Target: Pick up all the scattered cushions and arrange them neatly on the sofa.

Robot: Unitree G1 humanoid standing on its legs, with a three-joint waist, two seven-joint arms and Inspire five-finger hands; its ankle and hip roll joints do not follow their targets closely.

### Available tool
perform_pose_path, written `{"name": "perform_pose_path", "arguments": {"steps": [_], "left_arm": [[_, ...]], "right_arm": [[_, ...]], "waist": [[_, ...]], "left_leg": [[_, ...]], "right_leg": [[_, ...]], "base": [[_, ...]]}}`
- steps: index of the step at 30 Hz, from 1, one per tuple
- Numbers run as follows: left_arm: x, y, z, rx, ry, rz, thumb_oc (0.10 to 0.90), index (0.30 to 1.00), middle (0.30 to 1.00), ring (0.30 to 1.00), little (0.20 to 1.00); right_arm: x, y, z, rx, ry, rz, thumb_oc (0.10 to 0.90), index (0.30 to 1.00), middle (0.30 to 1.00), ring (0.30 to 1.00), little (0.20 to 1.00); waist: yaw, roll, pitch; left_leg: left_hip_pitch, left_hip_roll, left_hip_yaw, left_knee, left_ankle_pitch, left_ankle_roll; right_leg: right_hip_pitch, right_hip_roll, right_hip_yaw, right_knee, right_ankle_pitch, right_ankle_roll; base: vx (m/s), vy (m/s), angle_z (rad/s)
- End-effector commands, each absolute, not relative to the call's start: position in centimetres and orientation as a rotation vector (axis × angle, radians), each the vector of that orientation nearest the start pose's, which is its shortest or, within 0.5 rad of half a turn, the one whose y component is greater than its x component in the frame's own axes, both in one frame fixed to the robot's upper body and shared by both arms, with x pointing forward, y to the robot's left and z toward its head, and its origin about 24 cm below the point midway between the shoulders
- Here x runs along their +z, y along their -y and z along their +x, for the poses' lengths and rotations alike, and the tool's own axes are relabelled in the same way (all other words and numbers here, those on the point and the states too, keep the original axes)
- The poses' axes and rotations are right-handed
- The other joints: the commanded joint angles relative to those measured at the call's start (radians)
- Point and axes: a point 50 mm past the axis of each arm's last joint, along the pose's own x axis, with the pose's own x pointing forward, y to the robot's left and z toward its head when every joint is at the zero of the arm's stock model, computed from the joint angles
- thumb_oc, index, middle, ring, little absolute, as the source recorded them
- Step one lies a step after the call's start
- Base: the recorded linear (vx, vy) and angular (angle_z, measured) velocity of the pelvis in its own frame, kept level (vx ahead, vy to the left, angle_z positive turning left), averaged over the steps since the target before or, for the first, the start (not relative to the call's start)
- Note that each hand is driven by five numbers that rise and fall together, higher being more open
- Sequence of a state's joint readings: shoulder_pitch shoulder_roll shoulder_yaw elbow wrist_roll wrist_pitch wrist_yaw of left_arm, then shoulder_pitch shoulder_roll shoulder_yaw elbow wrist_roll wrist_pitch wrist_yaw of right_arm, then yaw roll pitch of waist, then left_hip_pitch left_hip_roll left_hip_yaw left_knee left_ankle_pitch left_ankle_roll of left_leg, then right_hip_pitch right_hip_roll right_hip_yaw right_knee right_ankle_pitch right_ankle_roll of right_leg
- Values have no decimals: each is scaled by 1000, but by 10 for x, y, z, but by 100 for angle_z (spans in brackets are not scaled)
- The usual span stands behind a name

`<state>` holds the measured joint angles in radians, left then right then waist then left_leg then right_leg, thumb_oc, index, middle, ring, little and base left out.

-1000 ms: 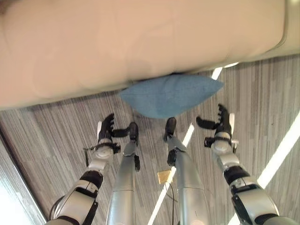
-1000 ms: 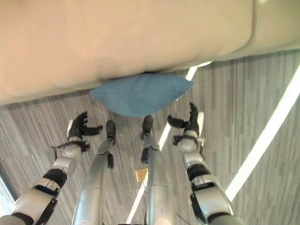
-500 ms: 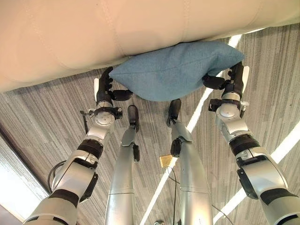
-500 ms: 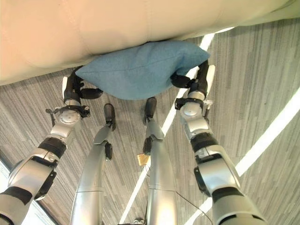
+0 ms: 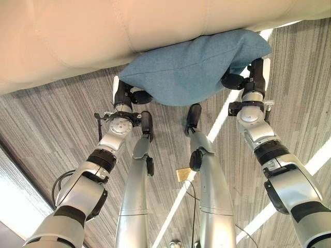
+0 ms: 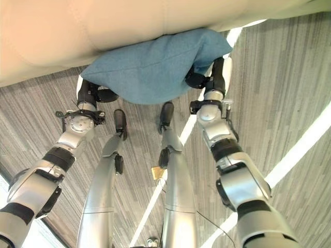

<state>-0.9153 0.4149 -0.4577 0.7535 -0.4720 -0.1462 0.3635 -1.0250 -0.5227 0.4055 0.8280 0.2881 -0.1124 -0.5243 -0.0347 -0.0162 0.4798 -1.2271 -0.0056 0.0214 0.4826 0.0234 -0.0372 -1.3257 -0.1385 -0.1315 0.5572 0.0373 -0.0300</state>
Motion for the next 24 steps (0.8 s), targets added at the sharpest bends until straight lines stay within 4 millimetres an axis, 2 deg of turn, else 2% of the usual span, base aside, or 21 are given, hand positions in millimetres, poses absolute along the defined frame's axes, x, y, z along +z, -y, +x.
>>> {"name": "perform_pose_path", "arguments": {"steps": [1, 6, 10, 19, 23, 24], "left_arm": [[165, -147, 383, 22, 315, 117, 800, 900, 900, 900, 900], [160, -169, 378, 10, 306, 191, 800, 900, 900, 900, 900], [158, -173, 375, -10, 304, 233, 800, 900, 900, 900, 900], [173, -156, 372, -75, 378, 220, 800, 900, 900, 900, 900], [182, -142, 372, -104, 413, 178, 800, 900, 900, 900, 900], [186, -134, 372, -113, 428, 144, 800, 900, 900, 900, 900]], "right_arm": [[236, 162, 394, -209, 534, -466, 800, 900, 900, 900, 900], [242, 179, 392, -223, 547, -558, 800, 900, 900, 900, 900], [246, 190, 390, -233, 548, -608, 800, 900, 900, 900, 900], [250, 190, 389, -228, 563, -668, 800, 900, 900, 900, 900], [253, 186, 390, -225, 574, -685, 800, 900, 900, 900, 900], [255, 179, 391, -218, 581, -678, 800, 900, 900, 900, 900]], "waist": [[10, 42, -106], [16, 43, -104], [17, 45, -101], [19, 39, -104], [18, 36, -107], [18, 34, -110]], "left_leg": [[-75, 4, -20, -8, -4, -6], [-94, 2, -24, -1, 0, -8], [-121, 3, -23, 6, 3, -7], [-161, -4, -23, 14, 10, -5], [-175, -5, -20, 12, 10, -3], [-185, -4, -19, 15, 10, -1]], "right_leg": [[1, 11, 35, -58, -26, 122], [-14, 8, 35, -57, -20, 125], [-38, 5, 34, -46, -17, 126], [-76, 3, 39, -33, -13, 129], [-90, 1, 42, -33, -11, 130], [-101, 1, 44, -28, -13, 131]], "base": [[0, 0, 0], [0, 0, 0], [1, 1, 1], [0, 1, 0], [0, 0, 0], [0, 0, 0]]}}
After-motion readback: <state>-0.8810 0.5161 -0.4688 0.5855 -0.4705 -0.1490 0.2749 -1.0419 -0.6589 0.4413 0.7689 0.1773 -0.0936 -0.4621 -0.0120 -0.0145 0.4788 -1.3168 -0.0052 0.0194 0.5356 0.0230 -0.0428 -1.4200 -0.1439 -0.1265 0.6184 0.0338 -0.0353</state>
